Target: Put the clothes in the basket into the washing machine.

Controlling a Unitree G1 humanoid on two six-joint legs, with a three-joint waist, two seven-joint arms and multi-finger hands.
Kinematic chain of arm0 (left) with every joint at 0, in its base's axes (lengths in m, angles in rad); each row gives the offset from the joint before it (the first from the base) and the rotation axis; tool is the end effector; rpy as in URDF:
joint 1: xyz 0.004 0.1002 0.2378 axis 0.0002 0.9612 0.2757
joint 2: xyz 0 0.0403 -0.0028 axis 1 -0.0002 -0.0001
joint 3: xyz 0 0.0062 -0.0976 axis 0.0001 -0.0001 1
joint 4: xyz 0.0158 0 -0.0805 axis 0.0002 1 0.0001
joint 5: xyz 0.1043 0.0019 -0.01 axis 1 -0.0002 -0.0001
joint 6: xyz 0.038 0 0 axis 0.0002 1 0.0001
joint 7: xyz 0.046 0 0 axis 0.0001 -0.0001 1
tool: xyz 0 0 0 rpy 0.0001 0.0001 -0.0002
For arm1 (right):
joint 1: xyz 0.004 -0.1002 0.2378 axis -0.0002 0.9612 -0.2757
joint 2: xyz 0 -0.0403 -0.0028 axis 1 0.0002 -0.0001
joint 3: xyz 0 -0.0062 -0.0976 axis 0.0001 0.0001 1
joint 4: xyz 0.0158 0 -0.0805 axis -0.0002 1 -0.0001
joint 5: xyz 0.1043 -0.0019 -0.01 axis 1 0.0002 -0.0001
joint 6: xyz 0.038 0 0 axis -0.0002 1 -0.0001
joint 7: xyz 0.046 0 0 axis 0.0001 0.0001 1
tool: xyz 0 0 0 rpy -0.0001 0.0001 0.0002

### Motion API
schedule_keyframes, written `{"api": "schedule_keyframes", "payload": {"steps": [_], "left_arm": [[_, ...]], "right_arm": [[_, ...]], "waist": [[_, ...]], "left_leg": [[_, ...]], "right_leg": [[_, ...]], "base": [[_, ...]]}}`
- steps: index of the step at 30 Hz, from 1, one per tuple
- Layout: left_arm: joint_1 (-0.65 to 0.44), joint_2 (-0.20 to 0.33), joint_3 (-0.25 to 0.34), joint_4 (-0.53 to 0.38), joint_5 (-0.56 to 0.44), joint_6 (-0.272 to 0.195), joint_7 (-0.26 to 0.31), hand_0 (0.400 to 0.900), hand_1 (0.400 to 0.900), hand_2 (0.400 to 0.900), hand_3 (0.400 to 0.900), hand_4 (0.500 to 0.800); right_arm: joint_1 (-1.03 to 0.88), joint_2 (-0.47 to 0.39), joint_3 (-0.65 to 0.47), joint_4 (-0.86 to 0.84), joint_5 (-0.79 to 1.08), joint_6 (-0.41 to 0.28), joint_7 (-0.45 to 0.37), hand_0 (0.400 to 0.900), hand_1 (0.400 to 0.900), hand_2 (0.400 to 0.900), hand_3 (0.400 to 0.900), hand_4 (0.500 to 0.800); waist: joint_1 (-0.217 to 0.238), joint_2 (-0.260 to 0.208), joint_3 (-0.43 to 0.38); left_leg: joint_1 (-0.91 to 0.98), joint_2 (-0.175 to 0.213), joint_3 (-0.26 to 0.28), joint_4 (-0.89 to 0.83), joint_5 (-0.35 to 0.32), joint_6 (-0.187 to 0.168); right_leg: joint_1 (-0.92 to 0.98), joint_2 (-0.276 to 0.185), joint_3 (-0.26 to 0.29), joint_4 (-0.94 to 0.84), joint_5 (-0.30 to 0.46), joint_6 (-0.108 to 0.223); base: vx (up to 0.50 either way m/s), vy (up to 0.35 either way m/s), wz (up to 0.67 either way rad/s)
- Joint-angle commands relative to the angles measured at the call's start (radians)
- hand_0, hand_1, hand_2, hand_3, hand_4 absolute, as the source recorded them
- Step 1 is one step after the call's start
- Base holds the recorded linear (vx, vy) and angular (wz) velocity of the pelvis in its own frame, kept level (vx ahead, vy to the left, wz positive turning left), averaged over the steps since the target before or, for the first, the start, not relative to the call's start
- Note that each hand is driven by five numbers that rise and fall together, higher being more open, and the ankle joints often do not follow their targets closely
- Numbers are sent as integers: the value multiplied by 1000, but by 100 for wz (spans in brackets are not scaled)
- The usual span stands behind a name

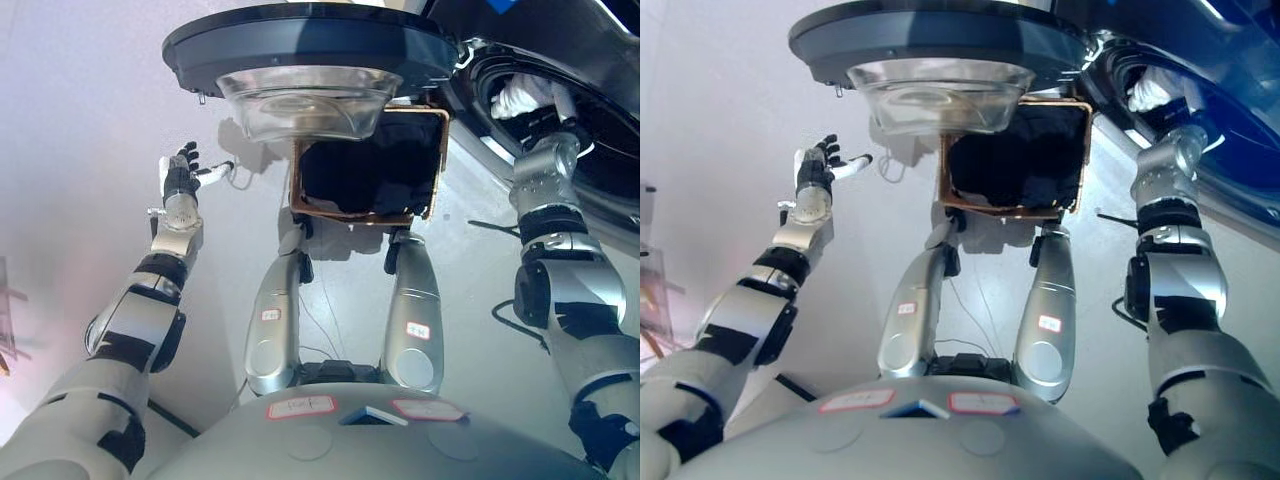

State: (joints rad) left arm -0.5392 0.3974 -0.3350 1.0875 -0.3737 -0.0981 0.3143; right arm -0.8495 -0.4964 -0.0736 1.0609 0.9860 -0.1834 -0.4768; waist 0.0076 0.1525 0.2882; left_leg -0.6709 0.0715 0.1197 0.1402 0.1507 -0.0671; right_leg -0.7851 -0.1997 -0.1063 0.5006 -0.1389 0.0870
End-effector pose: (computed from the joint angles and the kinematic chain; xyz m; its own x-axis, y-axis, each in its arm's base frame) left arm 0.2700 0.2266 0.0015 0.8519 0.3799 -0.3605 -0.2478 0.8987 0.3618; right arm 0.3304 -0.2710 0.1291 0.6928 -0.6789 -0.2431 0.6820 0.5075 0.5266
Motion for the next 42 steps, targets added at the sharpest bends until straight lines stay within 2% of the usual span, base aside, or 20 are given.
{"api": "schedule_keyframes", "payload": {"steps": [1, 6, 11, 13, 18, 27, 37, 42], "left_arm": [[105, 13, 45, 45, -22, -32, 15, 900, 900, 900, 900, 800], [153, 2, 40, 7, -22, -41, 6, 900, 900, 900, 900, 800], [172, -8, 29, -22, -19, -48, 5, 900, 900, 900, 900, 800], [184, -4, 22, -40, -17, -52, 3, 900, 900, 900, 900, 800], [204, -3, 31, -39, -12, -50, -6, 900, 900, 900, 900, 800], [194, -7, 32, -30, -13, -44, -6, 900, 900, 900, 900, 800], [166, -22, 40, 12, -10, -32, -6, 900, 900, 900, 900, 800], [95, -26, 52, 55, -9, -18, 4, 900, 900, 900, 900, 800]], "right_arm": [[-98, -152, 30, 5, 4, -98, 13, 400, 400, 400, 400, 500], [-204, -243, 96, 47, -33, -75, 24, 400, 400, 400, 400, 500], [-253, -286, 127, 40, -75, -77, 9, 400, 400, 400, 400, 500], [-284, -317, 164, 65, -98, -61, 17, 900, 900, 900, 900, 800], [-300, -329, 190, 106, -99, -44, 47, 900, 900, 900, 900, 800], [-268, -274, 196, 122, -95, -38, 70, 900, 900, 900, 900, 800], [-154, -165, 215, 115, -120, -11, 117, 900, 900, 900, 900, 800], [-55, -93, 230, 96, -163, 20, 143, 900, 900, 900, 900, 800]], "waist": [[24, 42, -107], [51, 40, -106], [61, 43, -104], [69, 40, -104], [73, 38, -106], [65, 31, -99], [44, 22, -90], [19, 1, -86]], "left_leg": [[-34, -4, -47, 3, -21, -49], [-34, -1, -61, -7, -9, -56], [-35, -1, -68, -16, -2, -60], [-35, -1, -73, -16, -2, -60], [-31, -2, -76, -18, -6, -57], [-38, -5, -75, -4, -20, -49], [-68, -7, -64, 37, -45, -37], [-84, 0, -65, 71, -62, -31]], "right_leg": [[22, 30, -24, -177, 86, -3], [19, 29, -35, -165, 75, -6], [13, 31, -41, -160, 67, -8], [14, 29, -42, -155, 63, -10], [14, 29, -40, -150, 59, -12], [6, 32, -33, -145, 60, -13], [-23, 33, -14, -126, 63, -17], [-24, 35, -17, -119, 67, -22]], "base": [[51, -56, 17], [25, -49, 11], [17, -32, 8], [28, -31, 7], [0, 0, 0], [-1, 8, -6], [-7, 22, -9], [-31, -7, -3]]}}
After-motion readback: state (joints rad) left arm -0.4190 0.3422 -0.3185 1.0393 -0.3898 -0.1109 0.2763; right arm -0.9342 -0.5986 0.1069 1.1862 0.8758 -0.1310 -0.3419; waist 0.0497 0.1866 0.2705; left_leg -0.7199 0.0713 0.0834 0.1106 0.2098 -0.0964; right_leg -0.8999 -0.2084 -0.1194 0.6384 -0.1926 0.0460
